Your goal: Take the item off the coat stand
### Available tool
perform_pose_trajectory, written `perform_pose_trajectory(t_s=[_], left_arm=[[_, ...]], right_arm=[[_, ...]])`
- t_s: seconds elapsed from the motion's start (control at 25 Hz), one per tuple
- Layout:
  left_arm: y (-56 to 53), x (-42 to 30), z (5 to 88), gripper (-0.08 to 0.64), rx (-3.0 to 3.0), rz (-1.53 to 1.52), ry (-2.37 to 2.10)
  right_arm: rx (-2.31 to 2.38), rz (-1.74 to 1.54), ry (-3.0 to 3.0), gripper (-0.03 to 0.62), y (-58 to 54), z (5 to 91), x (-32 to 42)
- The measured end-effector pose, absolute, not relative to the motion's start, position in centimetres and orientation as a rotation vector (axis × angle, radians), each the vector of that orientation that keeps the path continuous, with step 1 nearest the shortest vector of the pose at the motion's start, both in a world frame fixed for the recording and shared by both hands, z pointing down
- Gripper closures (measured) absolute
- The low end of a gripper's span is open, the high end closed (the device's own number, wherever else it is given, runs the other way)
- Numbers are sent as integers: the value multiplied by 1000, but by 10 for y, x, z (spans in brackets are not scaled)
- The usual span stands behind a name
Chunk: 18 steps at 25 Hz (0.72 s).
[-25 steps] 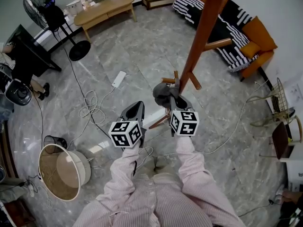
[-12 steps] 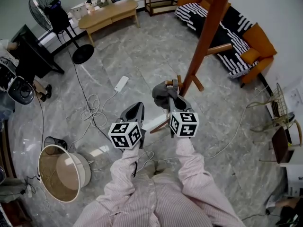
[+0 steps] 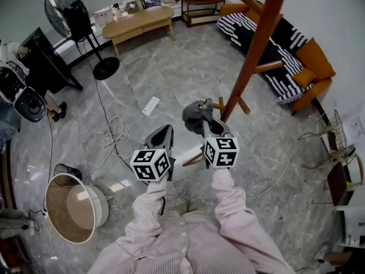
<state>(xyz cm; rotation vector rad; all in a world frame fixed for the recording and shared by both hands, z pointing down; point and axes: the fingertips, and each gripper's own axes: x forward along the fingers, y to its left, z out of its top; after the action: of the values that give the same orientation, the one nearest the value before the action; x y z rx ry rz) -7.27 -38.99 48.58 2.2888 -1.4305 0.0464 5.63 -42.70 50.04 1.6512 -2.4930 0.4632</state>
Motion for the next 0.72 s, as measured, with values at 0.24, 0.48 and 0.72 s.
perform_pose_trajectory(t_s=[0.24, 0.48, 0.72], left_arm=[[-384, -84, 483, 558, 2282, 30, -1464], [-376, -96, 480, 558, 2269, 20, -1491], [-370, -103, 475, 558, 2267, 14, -1505]], right_arm=[[1600, 444, -2506, 565, -423, 502, 42], [1556, 450, -2519, 565, -416, 506, 30], [1535, 465, -2530, 565, -409, 507, 24]])
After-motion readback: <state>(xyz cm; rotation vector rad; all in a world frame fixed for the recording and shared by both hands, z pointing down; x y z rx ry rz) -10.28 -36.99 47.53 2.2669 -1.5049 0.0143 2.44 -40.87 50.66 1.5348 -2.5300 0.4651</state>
